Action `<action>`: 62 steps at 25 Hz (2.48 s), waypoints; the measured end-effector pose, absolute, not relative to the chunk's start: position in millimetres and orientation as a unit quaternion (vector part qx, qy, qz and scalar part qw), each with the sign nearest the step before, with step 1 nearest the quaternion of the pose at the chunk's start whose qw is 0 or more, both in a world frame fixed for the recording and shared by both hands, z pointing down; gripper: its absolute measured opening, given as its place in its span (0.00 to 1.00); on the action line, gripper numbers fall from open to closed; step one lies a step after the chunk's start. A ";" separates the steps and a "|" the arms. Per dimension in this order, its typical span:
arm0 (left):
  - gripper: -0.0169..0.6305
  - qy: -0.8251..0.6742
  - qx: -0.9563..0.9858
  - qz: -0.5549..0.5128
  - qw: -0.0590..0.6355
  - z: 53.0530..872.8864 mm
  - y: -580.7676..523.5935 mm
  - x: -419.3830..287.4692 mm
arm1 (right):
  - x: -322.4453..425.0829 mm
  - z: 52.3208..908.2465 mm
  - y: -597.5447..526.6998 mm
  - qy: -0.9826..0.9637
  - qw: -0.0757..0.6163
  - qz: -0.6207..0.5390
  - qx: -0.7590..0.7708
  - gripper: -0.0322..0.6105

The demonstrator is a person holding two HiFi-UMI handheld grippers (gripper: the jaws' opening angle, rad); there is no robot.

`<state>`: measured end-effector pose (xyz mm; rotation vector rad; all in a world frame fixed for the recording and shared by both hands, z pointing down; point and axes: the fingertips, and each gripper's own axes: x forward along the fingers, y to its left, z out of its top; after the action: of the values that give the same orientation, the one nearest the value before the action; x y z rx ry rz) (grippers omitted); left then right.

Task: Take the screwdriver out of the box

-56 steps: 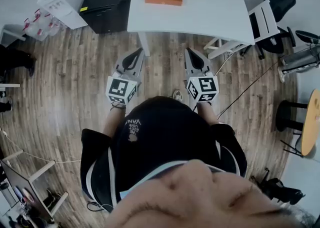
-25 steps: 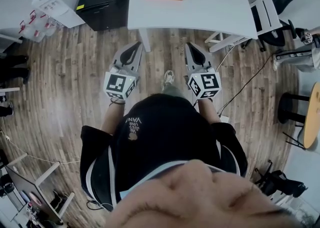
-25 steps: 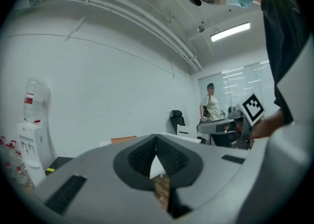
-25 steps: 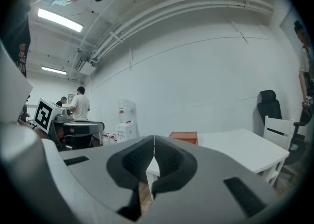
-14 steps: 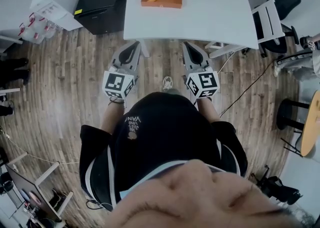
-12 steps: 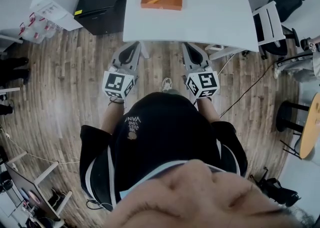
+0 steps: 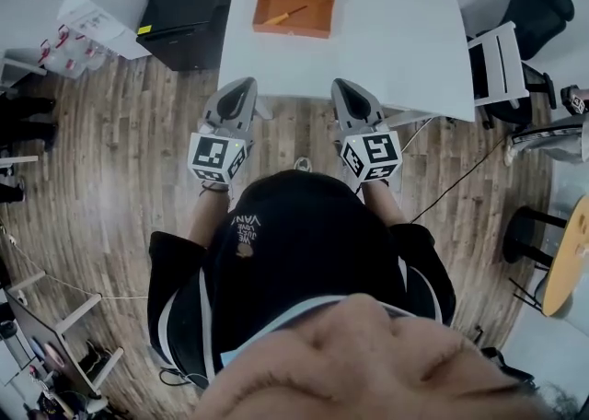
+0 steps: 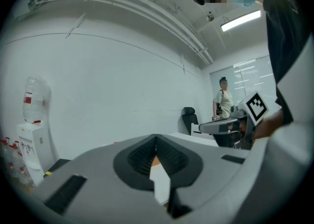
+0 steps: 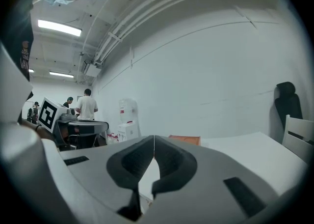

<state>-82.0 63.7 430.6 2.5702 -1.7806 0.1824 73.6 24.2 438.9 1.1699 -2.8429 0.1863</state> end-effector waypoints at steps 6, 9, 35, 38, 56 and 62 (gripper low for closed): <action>0.05 -0.575 0.816 0.059 0.008 433.5 42.3 -75.4 | 77.2 442.1 -0.4 -0.926 0.036 0.061 0.370 0.07; 0.05 -0.573 0.817 0.062 0.010 435.6 35.2 -70.8 | 78.7 444.1 -6.4 -0.927 0.037 0.064 0.368 0.07; 0.05 -0.527 0.847 0.067 0.015 429.0 -70.5 -118.6 | 23.2 436.8 -95.9 -0.911 0.041 0.075 0.404 0.07; 0.05 -0.518 0.853 0.069 0.012 428.2 -84.3 -127.3 | 12.6 434.3 -107.9 -0.909 0.040 0.073 0.409 0.07; 0.05 -0.463 0.883 0.070 0.019 438.4 -134.0 -155.0 | -17.2 440.1 -144.7 -0.885 0.042 0.074 0.457 0.07; 0.05 -0.473 0.878 0.069 0.022 437.3 -154.6 -150.5 | -12.3 439.7 -165.9 -0.889 0.044 0.078 0.449 0.07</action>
<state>-150.5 -154.6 437.3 2.7198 -1.4655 0.2135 -12.3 -165.9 439.7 1.3720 -2.7168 0.2384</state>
